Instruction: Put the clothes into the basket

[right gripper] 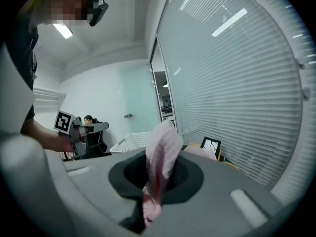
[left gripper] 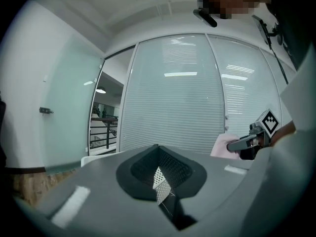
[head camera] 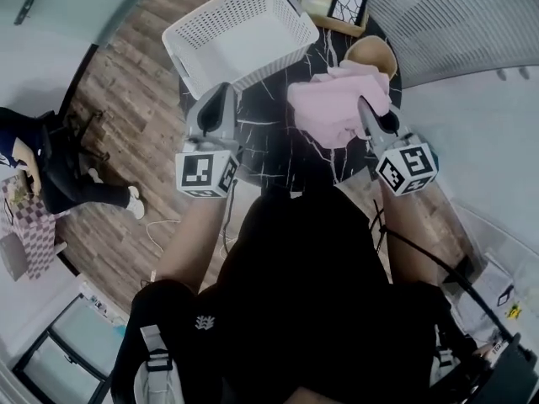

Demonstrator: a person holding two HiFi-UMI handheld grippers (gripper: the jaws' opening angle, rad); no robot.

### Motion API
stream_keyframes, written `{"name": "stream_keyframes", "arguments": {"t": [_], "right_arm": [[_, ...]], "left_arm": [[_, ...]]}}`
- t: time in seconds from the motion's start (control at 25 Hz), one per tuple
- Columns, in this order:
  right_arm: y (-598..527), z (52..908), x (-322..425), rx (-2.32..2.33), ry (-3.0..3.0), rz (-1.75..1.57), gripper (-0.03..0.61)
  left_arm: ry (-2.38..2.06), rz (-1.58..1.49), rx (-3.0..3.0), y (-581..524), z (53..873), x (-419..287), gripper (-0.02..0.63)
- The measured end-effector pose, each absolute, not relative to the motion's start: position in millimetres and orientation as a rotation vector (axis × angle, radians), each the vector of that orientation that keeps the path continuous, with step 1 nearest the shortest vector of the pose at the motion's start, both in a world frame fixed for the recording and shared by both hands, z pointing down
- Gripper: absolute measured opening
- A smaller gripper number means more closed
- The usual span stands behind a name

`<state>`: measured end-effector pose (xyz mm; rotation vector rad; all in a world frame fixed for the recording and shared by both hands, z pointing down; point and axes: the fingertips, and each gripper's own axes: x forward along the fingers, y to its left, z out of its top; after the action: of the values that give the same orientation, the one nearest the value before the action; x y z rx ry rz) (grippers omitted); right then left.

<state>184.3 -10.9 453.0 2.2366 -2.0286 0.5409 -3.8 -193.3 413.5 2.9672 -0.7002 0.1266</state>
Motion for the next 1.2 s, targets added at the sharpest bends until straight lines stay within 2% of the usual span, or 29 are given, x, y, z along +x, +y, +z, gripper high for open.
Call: {"name": "stream_keyframes", "arguments": {"t": [0.68, 1.2], "right_arm": [[-59.8, 344.1, 193.9, 2.197, -2.162, 0.252, 0.032], [-108.0, 291.8, 195.3, 2.158, -2.241, 0.139, 0.032]], "left_arm": [[-0.815, 0.047, 2.967, -216.3, 349.0, -22.5, 0.006], [-0.900, -0.007, 2.968, -241.7, 313.9, -32.3, 0.006]]}}
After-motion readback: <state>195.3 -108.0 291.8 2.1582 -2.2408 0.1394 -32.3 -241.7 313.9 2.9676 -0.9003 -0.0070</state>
